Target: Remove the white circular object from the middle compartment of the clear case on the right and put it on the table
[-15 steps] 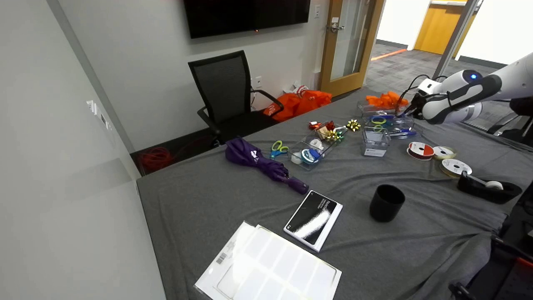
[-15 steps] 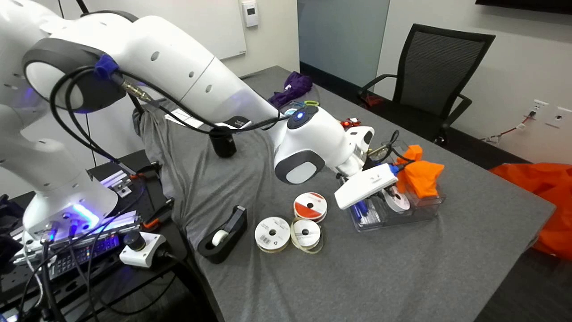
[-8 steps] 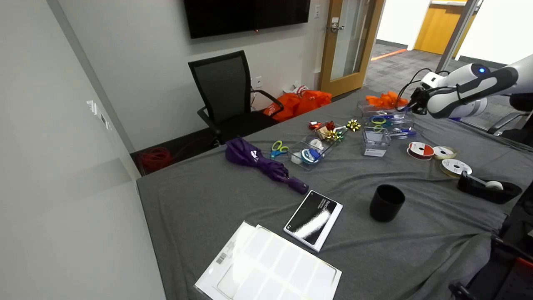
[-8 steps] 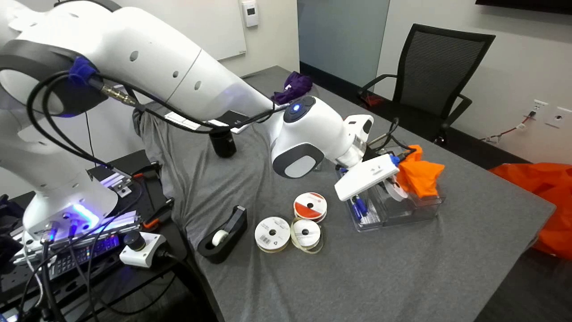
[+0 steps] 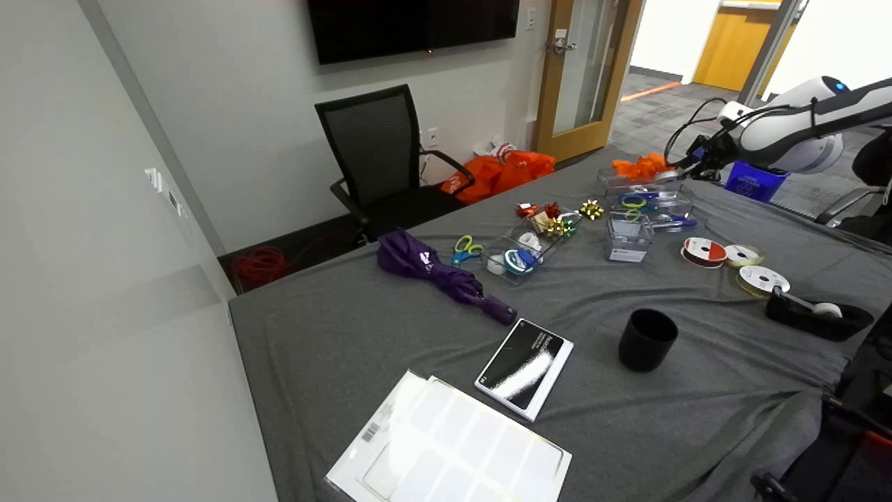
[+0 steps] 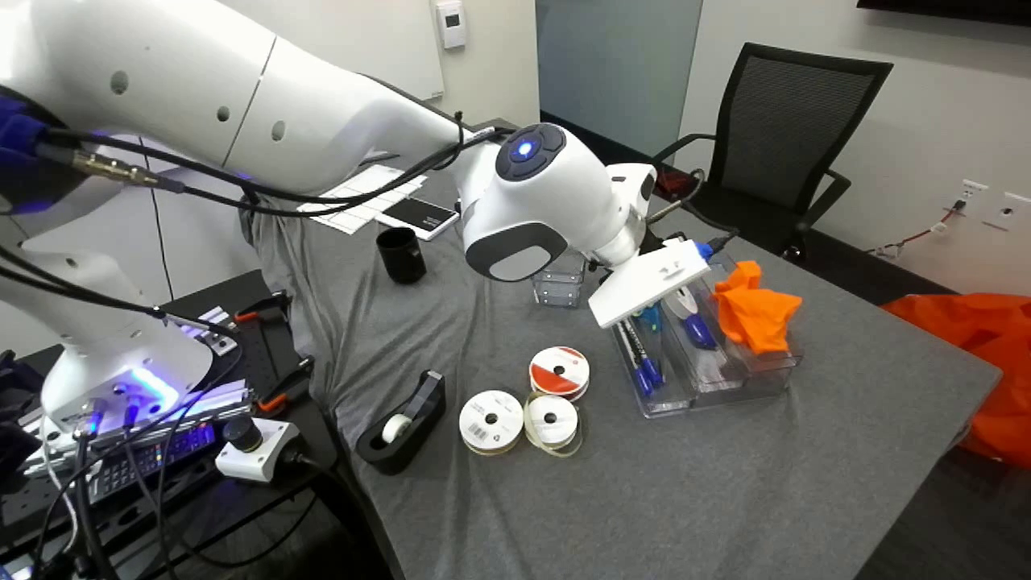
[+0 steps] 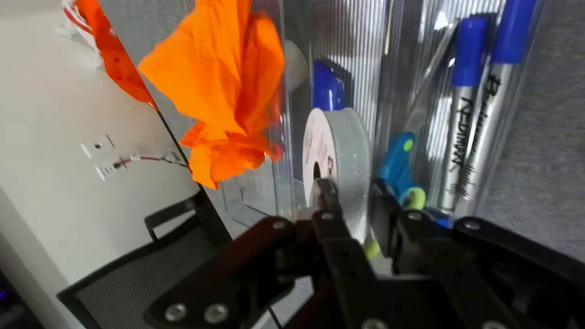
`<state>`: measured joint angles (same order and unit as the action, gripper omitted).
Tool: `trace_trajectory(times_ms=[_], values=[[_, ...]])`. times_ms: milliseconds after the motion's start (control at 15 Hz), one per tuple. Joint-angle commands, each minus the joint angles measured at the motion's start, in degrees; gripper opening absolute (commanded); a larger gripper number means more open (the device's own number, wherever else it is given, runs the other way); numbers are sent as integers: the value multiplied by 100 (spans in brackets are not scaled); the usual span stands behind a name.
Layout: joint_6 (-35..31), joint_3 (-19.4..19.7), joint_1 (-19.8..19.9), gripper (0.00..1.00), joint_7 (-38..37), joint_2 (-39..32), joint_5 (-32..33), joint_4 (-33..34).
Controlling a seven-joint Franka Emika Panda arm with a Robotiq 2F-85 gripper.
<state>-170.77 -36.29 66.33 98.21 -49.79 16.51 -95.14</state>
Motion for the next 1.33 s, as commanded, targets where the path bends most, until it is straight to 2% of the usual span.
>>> trace_trajectory(times_ms=[0, 200, 467, 733, 1000, 1067, 1133, 1200, 1267], values=[[567, -815, 686, 6, 1249, 109, -323, -572], [900, -1353, 1054, 6, 2249, -21, -676, -823], [1490, -1827, 1428, 6, 3470, 79, -1092, -1237], [1697, -1793, 1476, 6, 4614, 234, -1068, -1530], [1552, -1819, 1519, 6, 5754, 210, -1088, -1730], [1563, -2201, 1847, 6, 5184, -134, -57, -1773], [1554, -2196, 1842, 6, 5148, -90, 108, -1841], [1503, -2113, 1784, 6, 5466, 49, -121, -1932], [1544, -2391, 2024, 6, 5076, -195, 530, -1976]])
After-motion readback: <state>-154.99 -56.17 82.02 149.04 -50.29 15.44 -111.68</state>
